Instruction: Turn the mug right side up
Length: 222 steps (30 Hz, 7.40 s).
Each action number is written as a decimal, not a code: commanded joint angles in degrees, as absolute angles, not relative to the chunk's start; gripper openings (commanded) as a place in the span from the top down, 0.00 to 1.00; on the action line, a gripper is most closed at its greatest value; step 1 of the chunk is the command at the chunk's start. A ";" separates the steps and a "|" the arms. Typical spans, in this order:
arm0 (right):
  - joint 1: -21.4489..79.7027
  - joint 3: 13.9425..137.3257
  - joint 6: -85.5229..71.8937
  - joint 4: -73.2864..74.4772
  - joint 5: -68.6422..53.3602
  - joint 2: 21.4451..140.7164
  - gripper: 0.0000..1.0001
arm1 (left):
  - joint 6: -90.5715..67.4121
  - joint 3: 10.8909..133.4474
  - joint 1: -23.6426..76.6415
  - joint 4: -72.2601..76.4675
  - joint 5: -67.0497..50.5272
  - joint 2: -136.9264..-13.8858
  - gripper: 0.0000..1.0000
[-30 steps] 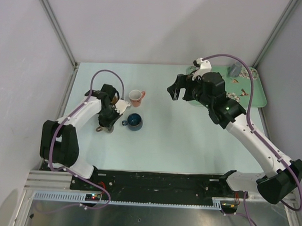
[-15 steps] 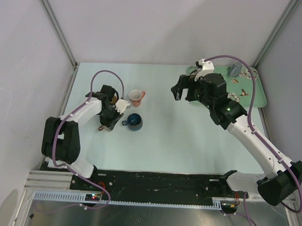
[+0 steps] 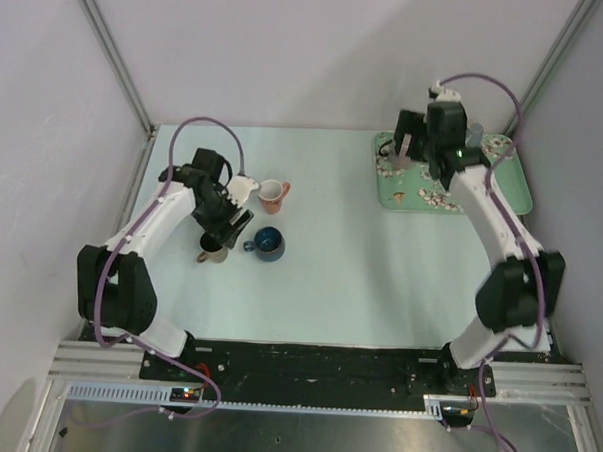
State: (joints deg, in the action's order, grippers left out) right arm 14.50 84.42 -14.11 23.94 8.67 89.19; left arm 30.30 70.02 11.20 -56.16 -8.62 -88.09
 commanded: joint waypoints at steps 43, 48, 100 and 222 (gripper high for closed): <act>4.83 111.40 29.16 23.35 18.77 125.45 0.10 | 24.20 82.22 10.05 -65.66 -18.55 -86.42 0.15; 5.83 116.09 35.14 29.71 12.38 124.60 0.02 | 24.36 82.29 10.04 -65.83 -18.44 -86.88 0.15; 6.46 97.21 4.00 17.41 28.06 110.65 0.09 | 24.83 83.59 10.08 -66.08 -20.03 -88.61 0.16; 26.90 85.64 -37.95 4.59 -26.44 83.54 0.01 | -10.04 111.19 14.99 -41.30 -39.96 -91.73 1.00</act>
